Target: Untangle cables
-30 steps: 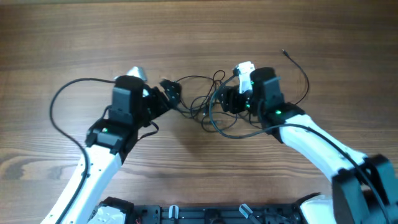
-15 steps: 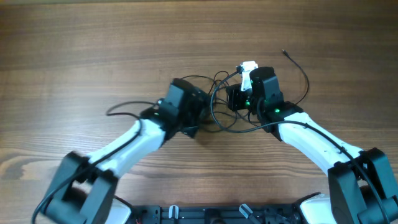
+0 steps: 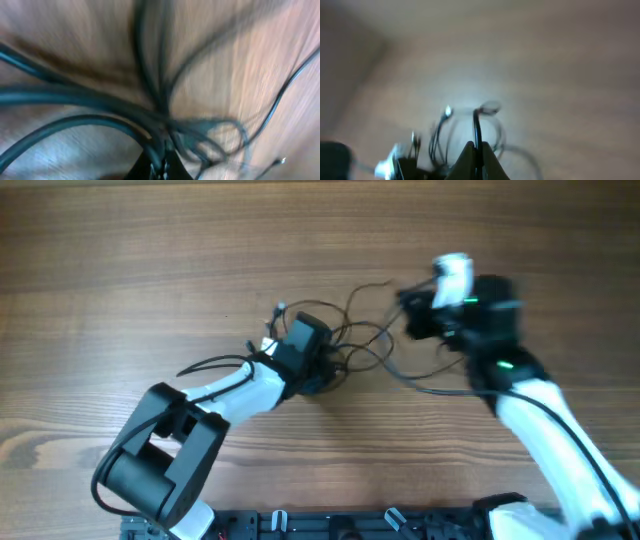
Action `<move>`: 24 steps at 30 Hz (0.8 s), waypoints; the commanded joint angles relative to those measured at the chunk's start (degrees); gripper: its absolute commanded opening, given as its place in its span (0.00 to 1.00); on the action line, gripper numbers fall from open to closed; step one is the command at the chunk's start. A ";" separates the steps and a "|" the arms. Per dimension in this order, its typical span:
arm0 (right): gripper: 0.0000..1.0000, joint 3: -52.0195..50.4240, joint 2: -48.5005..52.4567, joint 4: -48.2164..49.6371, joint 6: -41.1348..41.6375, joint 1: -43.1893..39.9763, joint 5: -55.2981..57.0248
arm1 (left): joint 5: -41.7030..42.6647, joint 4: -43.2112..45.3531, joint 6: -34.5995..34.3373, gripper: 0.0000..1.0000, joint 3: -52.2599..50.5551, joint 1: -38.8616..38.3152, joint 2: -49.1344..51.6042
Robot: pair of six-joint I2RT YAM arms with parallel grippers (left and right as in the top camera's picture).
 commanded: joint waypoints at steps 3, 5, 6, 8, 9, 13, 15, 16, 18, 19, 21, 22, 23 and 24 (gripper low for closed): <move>0.04 0.98 -11.80 0.42 1.03 -14.80 -1.16 | -5.77 -2.43 8.79 0.04 -0.94 6.82 1.86; 0.04 0.98 -13.38 -0.02 1.09 -19.52 -1.16 | -5.92 -2.43 10.08 0.07 -0.94 8.22 1.86; 0.04 0.98 -13.88 -0.15 1.38 -22.49 -1.20 | -5.97 -2.40 10.99 0.08 -0.94 9.05 1.86; 0.04 0.98 -13.97 -0.17 3.04 -26.16 -1.16 | -5.97 -2.43 12.26 0.08 -0.94 10.40 1.86; 0.04 0.98 -13.86 -0.15 4.74 -28.83 -1.16 | -5.99 -2.45 13.53 0.09 -0.94 11.19 1.86; 0.04 0.98 -13.84 2.73 5.92 -35.71 -2.29 | -5.99 -2.86 17.14 0.08 -0.94 13.09 1.86; 0.04 0.98 -13.81 5.44 5.92 -36.63 -4.00 | -5.97 -3.17 17.14 0.09 -0.94 13.44 1.86; 0.04 0.98 -13.81 6.67 5.90 -36.61 -3.96 | -5.99 -3.23 17.14 0.09 -0.94 13.42 1.86; 0.05 1.20 -13.81 8.15 5.90 -36.61 -3.93 | -5.97 -3.26 17.14 0.11 -0.94 13.42 1.86; 0.05 1.60 -13.79 8.55 5.90 -36.61 -3.50 | -5.97 -3.28 17.14 0.12 -0.94 13.42 1.86; 0.04 3.72 -13.29 9.57 5.92 -36.63 -3.19 | -5.97 -3.30 17.14 0.11 -0.94 13.38 1.86; 0.04 5.40 -12.92 9.73 5.90 -36.68 -3.19 | -5.97 -3.32 17.16 0.08 -0.96 13.33 1.86; 0.05 6.99 -12.55 9.70 5.90 -36.68 -3.19 | -5.99 -3.34 17.16 0.08 -0.96 13.31 1.86; 0.04 9.25 -11.98 9.66 5.70 -36.68 -3.21 | -5.97 -3.34 17.16 0.07 -0.96 13.31 1.86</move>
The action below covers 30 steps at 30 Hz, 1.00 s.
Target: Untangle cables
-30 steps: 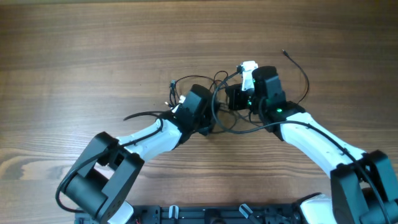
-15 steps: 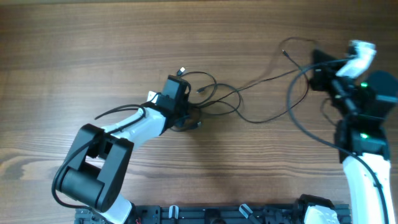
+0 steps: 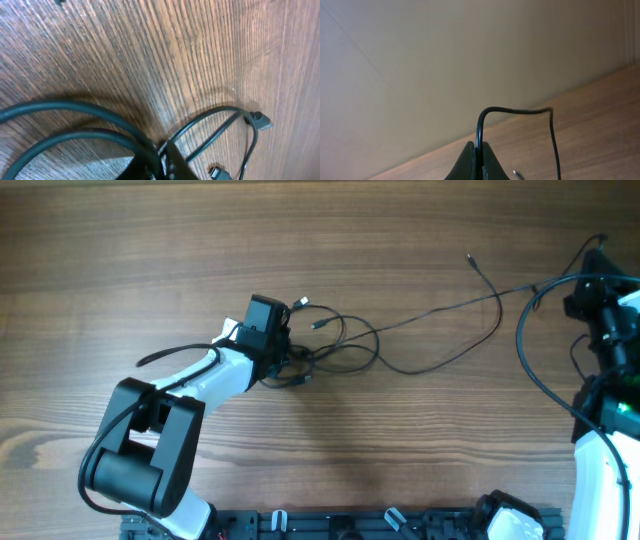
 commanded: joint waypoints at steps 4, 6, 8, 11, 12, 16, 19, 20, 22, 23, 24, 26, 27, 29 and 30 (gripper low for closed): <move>0.04 19.93 5.03 -1.25 -1.73 -1.81 0.02 | -3.80 -2.03 1.62 0.04 -1.62 0.72 1.90; 0.04 26.10 7.96 -3.69 -3.34 -2.93 -0.02 | -3.98 -2.80 1.64 0.04 -1.62 0.72 1.90; 0.04 32.61 11.67 -7.52 -7.85 -4.22 0.04 | -3.93 -3.61 1.62 0.04 -1.62 0.72 1.90; 0.05 39.28 17.64 -12.59 -13.62 -6.01 4.90 | -3.93 -4.42 1.64 0.12 -1.62 0.72 1.90; 0.04 40.35 19.15 -13.18 -16.22 -6.27 6.71 | -3.91 -4.55 1.64 0.12 -1.62 0.72 1.90; 0.04 41.35 22.95 -13.31 -27.26 -6.51 21.66 | -3.91 -4.61 1.64 0.17 -1.62 0.72 1.90; 0.04 41.35 24.26 -12.11 -32.30 -6.51 33.48 | -3.93 -4.59 1.64 0.17 -1.62 0.72 1.90; 0.05 41.33 24.55 -11.41 -34.69 -6.60 35.93 | -3.93 -4.57 1.62 0.17 -1.62 0.72 1.90; 0.05 41.33 25.53 -9.27 -37.75 -7.21 42.16 | -3.93 -4.57 1.62 0.17 -1.62 0.72 1.90; 0.04 41.33 26.05 -8.26 -37.70 -7.63 46.05 | -3.93 -4.59 1.64 0.17 -1.62 0.72 1.90; 0.05 41.33 26.40 -7.19 -37.40 -8.13 50.45 | -3.91 -4.70 1.64 0.17 -1.62 0.72 1.90; 0.05 41.33 27.15 -5.64 -37.42 -9.44 54.05 | -3.93 -5.22 1.64 0.18 -1.62 0.72 1.90; 0.05 41.33 27.30 -6.12 -37.40 -10.19 52.39 | -3.93 -5.64 1.62 0.19 -1.62 0.72 1.90; 0.05 41.31 27.39 -9.11 -37.42 -11.10 46.53 | -3.93 -6.29 1.62 0.19 -1.62 0.72 1.90; 0.04 41.31 27.52 -10.99 -37.38 -11.65 43.23 | -3.91 -6.62 1.64 0.18 -1.62 0.72 1.90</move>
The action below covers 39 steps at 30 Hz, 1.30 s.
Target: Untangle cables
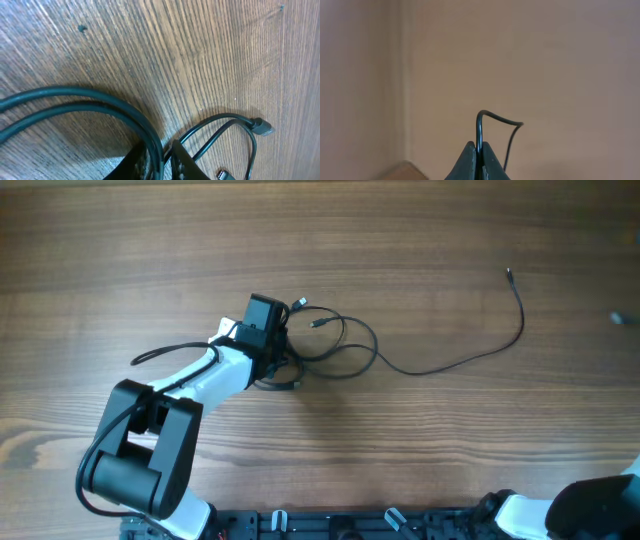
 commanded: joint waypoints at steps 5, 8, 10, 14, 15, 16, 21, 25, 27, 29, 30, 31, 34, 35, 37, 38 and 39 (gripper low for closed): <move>0.05 0.98 5.05 -11.63 -1.62 -2.38 -11.72 | -1.57 -3.72 0.76 0.18 -2.45 0.55 2.34; 0.05 0.76 8.48 -16.02 1.29 -2.45 -11.06 | -1.57 -3.72 0.76 0.18 -2.45 0.55 2.34; 0.04 0.63 11.74 -20.37 5.62 -2.78 -7.17 | -1.55 -3.72 0.74 0.18 -2.45 0.55 2.34; 0.04 0.63 17.07 -23.85 9.86 -3.69 -1.84 | -1.55 -3.72 0.76 0.17 -2.45 0.55 2.34; 0.04 0.63 18.47 -24.24 10.45 -4.42 -0.81 | -1.55 -3.72 0.76 0.17 -2.45 0.55 2.34; 0.04 0.63 19.71 -24.94 10.38 -5.33 -0.66 | -1.55 -3.76 0.76 0.17 -2.45 0.55 2.34; 0.05 0.61 24.41 -29.03 14.80 -10.19 -0.72 | -1.55 -3.96 0.74 0.17 -2.45 0.52 2.34; 0.18 -0.79 26.14 -30.49 16.76 -12.87 -4.72 | -1.55 -3.96 0.74 0.20 -2.45 0.55 2.34; 0.43 -1.77 26.40 -30.12 16.74 -13.31 -10.25 | -1.55 -3.96 0.74 0.31 -2.45 0.55 2.34; 0.73 -1.86 26.45 -29.73 16.72 -13.29 -13.27 | -1.55 -3.96 0.74 0.59 -2.45 0.55 2.34; 1.00 -1.84 26.40 -29.20 16.74 -13.14 -14.25 | -1.55 -3.96 0.74 0.70 -2.45 0.55 2.34; 1.00 -1.70 26.18 -29.07 16.76 -13.00 -14.80 | -1.55 -3.96 0.74 0.82 -2.45 0.55 2.34; 1.00 -1.03 23.71 -29.97 19.61 -12.28 -14.78 | -1.53 -3.98 0.74 1.00 -2.45 0.55 2.34; 1.00 -1.03 22.16 -29.79 20.83 -12.09 -14.75 | -1.53 -3.98 0.76 1.00 -2.45 0.55 2.34; 1.00 -1.03 18.62 -29.00 22.49 -11.91 -15.15 | -1.53 -4.13 0.74 1.00 -2.45 0.55 2.34; 1.00 -1.03 16.90 -28.68 22.56 -11.82 -15.58 | -1.53 -4.11 0.74 1.00 -2.45 0.55 2.34; 1.00 -1.03 15.23 -28.48 22.67 -11.69 -16.31 | -1.53 -4.11 0.74 1.00 -2.45 0.55 2.34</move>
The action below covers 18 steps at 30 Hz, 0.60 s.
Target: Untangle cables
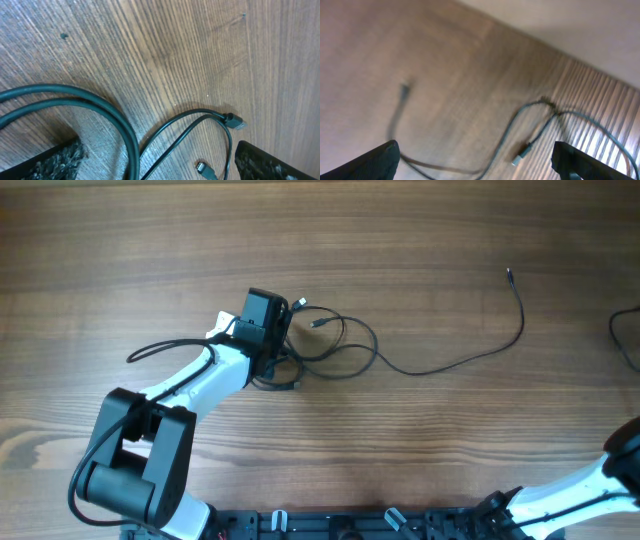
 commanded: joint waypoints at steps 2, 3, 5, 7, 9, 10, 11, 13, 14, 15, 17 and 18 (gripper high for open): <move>1.00 0.72 -11.91 0.66 5.51 0.96 -4.17 | -0.76 -2.67 0.50 1.00 -3.89 0.48 4.28; 1.00 0.72 -13.38 0.07 6.93 1.29 -4.87 | -0.76 -2.67 0.50 1.00 -3.89 0.48 4.28; 1.00 0.72 -15.96 -1.33 9.09 2.03 -7.08 | -0.76 -2.67 0.50 1.00 -3.89 0.48 4.28; 1.00 0.72 -17.99 -2.73 9.16 3.21 -10.71 | -0.76 -2.67 0.50 1.00 -3.89 0.48 4.28; 1.00 0.72 -19.50 -4.72 9.22 5.79 -15.89 | -0.76 -2.67 0.50 1.00 -3.89 0.48 4.28; 1.00 0.72 -19.74 -5.64 10.05 7.67 -19.47 | -0.76 -2.67 0.50 1.00 -3.89 0.48 4.28; 1.00 0.70 -19.74 -6.69 11.56 9.99 -22.29 | -0.76 -2.67 0.50 1.00 -3.89 0.48 4.28; 1.00 0.59 -19.61 -8.37 12.70 15.21 -24.39 | -0.76 -2.67 0.50 1.00 -3.89 0.48 4.28; 1.00 0.52 -19.50 -9.38 13.68 17.70 -24.33 | -0.76 -2.67 0.50 1.00 -3.89 0.48 4.28; 1.00 0.20 -19.34 -10.21 14.53 21.09 -24.33 | -0.76 -2.67 0.50 1.00 -3.89 0.48 4.28; 1.00 -1.05 -19.28 -11.26 14.58 26.73 -24.30 | -0.76 -2.67 0.50 1.00 -3.89 0.48 4.28; 0.99 -1.79 -19.28 -11.93 14.51 29.18 -24.28 | -0.76 -2.67 0.50 1.00 -3.89 0.48 4.28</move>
